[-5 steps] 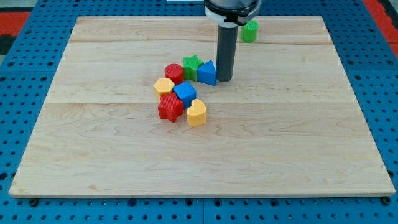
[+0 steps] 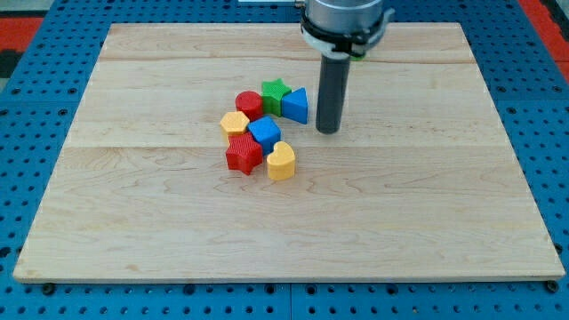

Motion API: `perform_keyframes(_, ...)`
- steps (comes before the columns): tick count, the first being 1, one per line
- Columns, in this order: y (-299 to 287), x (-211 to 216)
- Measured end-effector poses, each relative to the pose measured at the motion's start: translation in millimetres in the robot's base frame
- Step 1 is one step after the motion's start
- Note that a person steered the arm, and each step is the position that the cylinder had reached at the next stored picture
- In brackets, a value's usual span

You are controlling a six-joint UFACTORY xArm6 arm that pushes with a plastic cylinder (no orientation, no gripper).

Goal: Slide the blue triangle below the green circle

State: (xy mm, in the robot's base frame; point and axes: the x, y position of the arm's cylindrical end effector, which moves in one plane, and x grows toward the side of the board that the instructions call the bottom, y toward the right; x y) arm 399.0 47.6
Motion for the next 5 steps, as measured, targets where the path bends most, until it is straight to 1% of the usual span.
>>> perform_keyframes(1,-13.9,-31.8)
perform_keyframes(2,-14.8,-44.9)
perform_keyframes(3,5.1,-26.8)
perform_keyframes(4,19.6,10.4)
perform_keyframes(5,-19.5,16.4)
